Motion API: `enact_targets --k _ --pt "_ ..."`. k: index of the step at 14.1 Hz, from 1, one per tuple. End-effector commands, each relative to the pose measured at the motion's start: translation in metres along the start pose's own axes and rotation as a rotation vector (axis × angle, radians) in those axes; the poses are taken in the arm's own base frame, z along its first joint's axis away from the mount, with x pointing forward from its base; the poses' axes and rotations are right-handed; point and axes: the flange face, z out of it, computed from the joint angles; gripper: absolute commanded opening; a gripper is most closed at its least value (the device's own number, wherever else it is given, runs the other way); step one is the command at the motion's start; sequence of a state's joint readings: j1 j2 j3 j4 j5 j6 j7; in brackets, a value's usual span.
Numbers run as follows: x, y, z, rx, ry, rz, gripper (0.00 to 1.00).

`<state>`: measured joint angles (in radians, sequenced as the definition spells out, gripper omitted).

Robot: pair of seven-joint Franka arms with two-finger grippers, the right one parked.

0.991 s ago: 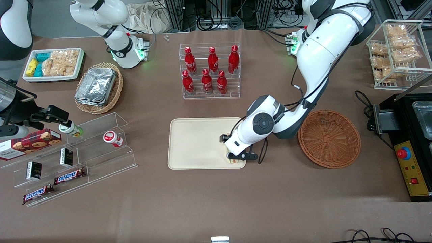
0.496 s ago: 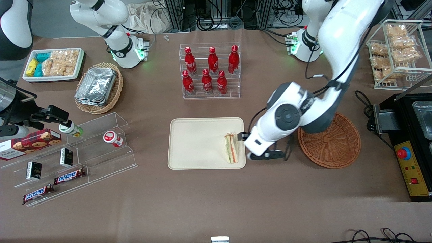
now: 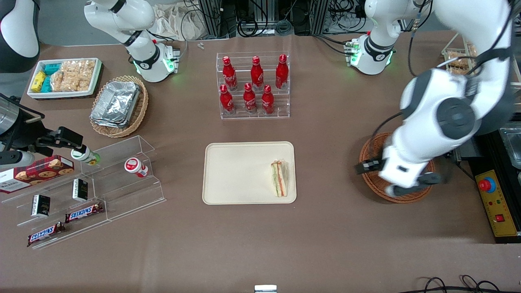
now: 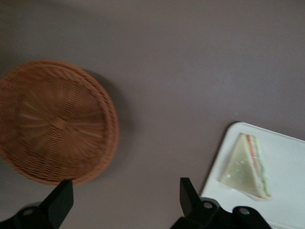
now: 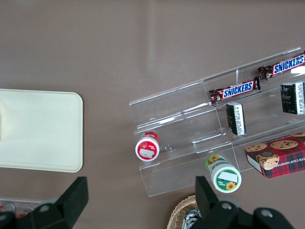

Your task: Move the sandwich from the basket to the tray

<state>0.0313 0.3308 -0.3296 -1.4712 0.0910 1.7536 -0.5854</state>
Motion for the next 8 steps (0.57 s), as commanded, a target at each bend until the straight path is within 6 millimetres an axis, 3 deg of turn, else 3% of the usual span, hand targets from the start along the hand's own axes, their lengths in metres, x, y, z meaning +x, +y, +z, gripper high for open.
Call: enact_targets --k 1,4,6,8 --pt "-0.015 -0.07 -0.007 0.005 -0.018 0.074 0.99" --pt "-0.032 -0.123 -0.006 0.016 0.0 0.179 0.99" --pt "-0.033 -0.132 -0.007 0.024 -0.019 0.261 0.99" --pt "-0.024 -0.141 -0.02 0.036 -0.054 0.31 0.99"
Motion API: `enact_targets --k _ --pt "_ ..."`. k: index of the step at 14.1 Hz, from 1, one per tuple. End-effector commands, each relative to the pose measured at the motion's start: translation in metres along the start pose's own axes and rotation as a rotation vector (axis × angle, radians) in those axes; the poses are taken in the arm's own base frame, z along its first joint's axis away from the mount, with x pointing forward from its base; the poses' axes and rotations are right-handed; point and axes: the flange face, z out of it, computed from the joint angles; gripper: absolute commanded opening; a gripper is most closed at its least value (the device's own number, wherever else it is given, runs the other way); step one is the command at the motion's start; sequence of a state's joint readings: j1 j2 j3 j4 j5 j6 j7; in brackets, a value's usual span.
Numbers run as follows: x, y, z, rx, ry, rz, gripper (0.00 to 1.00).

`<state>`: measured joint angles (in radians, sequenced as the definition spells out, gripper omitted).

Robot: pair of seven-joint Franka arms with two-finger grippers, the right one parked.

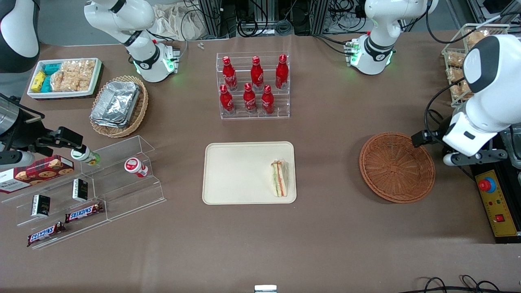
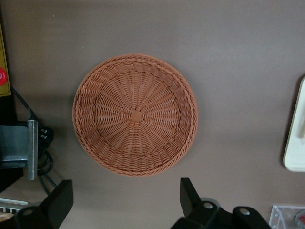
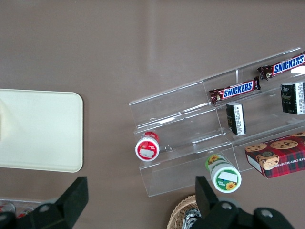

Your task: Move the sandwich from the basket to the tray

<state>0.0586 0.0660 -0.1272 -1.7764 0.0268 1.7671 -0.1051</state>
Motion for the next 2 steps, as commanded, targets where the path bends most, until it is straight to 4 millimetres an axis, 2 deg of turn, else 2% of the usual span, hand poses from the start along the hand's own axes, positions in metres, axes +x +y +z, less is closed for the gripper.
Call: enact_targets --k 1,2 --pt "0.0034 -0.0093 -0.019 -0.001 -0.04 0.108 0.99" --pt "0.0083 -0.0134 -0.0259 -0.006 -0.055 0.129 0.99"
